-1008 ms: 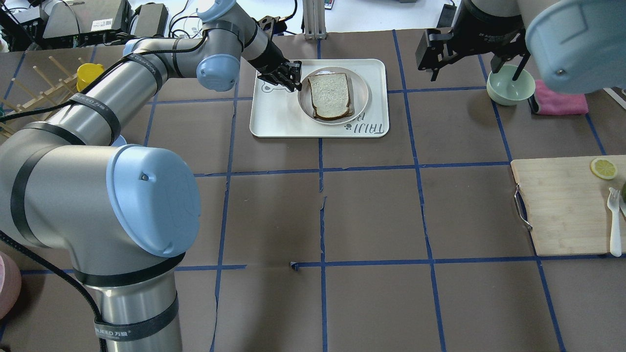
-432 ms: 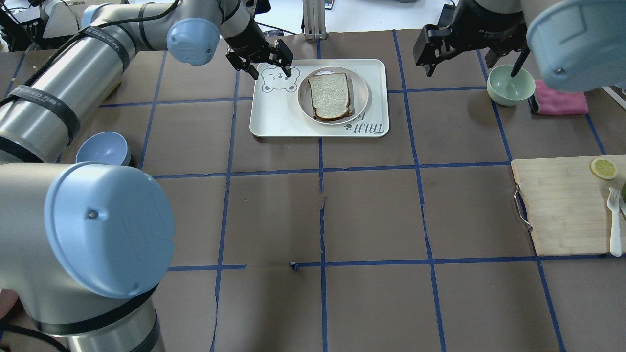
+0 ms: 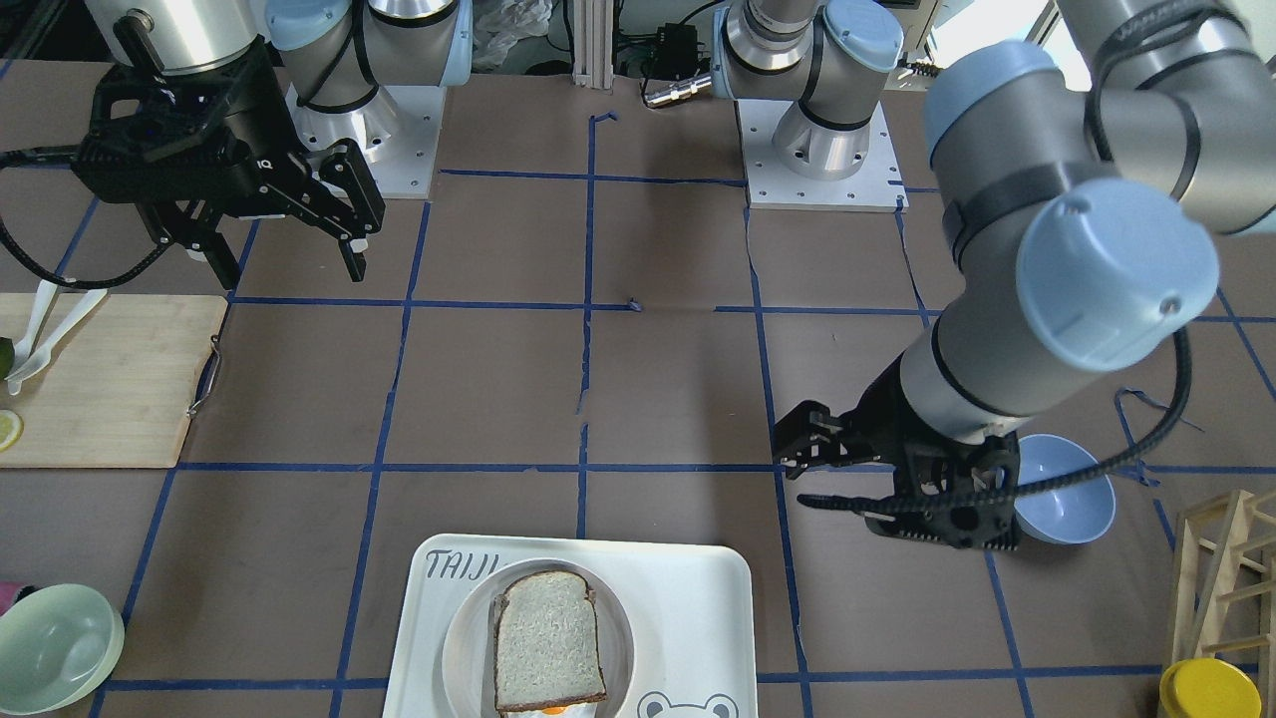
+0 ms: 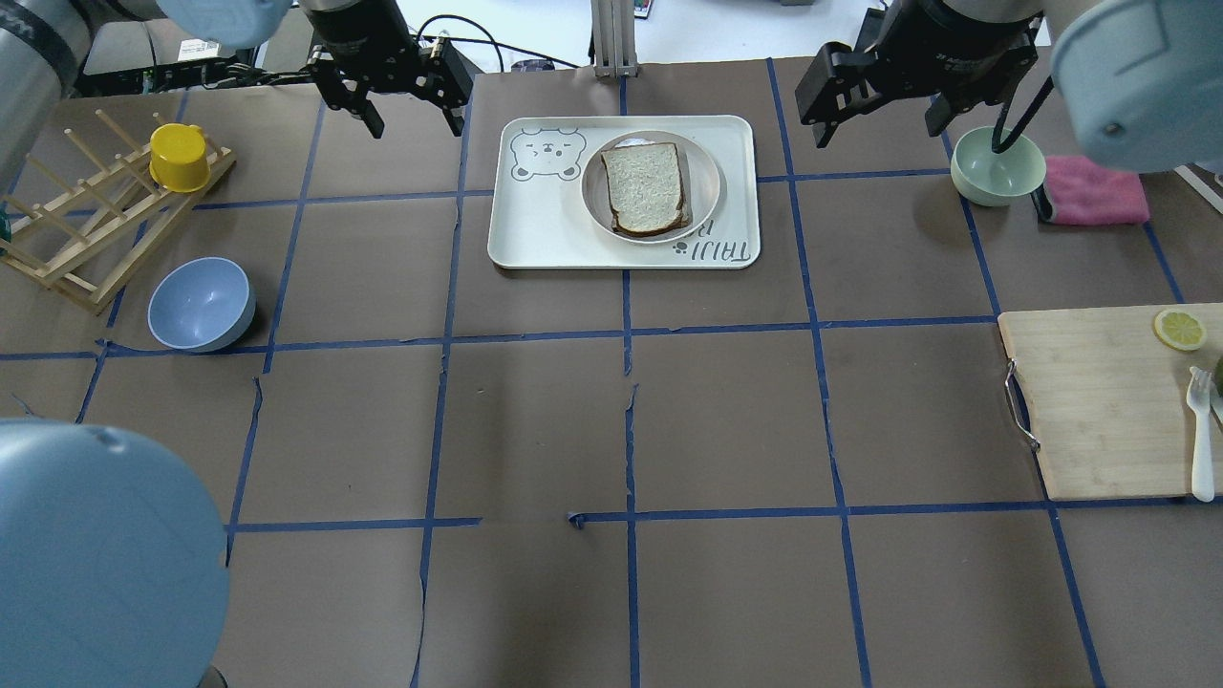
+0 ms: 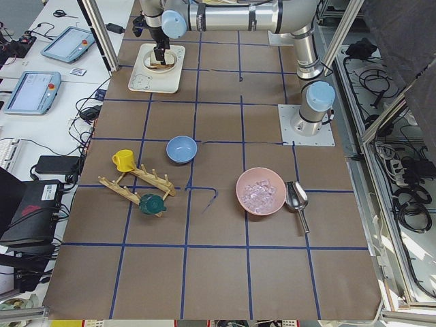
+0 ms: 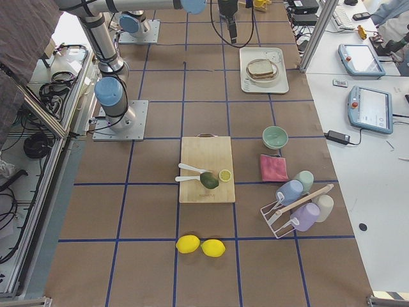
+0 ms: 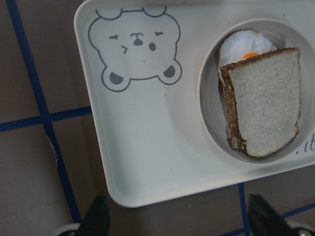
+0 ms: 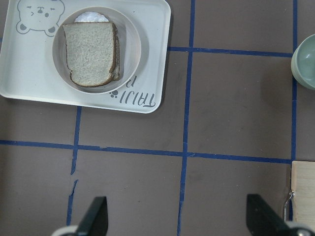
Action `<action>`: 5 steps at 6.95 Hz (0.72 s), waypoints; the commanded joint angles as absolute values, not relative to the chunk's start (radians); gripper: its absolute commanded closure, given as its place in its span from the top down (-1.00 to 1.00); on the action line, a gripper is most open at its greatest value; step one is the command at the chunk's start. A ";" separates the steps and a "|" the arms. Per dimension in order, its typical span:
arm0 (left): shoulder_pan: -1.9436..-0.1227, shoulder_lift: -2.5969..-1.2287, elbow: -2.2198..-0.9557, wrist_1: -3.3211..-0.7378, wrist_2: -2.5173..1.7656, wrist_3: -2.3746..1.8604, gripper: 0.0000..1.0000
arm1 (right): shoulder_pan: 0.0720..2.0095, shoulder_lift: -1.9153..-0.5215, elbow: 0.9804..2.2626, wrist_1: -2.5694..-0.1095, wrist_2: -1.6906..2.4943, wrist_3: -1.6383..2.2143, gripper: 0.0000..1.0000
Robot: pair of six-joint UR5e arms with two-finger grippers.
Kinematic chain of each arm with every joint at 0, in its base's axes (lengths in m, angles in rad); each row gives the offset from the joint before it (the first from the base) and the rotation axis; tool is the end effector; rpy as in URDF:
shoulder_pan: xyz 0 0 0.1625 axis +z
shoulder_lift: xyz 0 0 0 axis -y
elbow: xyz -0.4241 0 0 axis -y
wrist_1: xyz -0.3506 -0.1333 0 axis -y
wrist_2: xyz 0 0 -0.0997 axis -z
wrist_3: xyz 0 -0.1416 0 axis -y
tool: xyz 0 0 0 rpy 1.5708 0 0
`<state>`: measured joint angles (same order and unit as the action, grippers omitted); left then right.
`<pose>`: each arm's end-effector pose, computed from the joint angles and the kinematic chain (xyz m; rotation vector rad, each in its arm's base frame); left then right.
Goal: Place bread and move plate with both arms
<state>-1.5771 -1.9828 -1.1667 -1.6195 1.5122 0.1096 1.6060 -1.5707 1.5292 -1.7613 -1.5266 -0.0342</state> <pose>-0.1454 -0.6111 0.4016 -0.1758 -3.0741 -0.0824 0.1564 -0.4747 0.4864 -0.1147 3.0746 -0.3585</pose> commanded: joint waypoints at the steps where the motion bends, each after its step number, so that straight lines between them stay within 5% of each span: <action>1: -1.574 -1.825 -1.294 -1.678 1.528 0.094 1.00 | 1.603 -1.577 1.529 -1.749 -1.523 -0.026 1.00; 5: -1.572 -1.576 -1.588 -1.597 1.528 0.018 1.00 | 1.600 -1.571 1.517 -1.698 -1.554 -0.043 1.00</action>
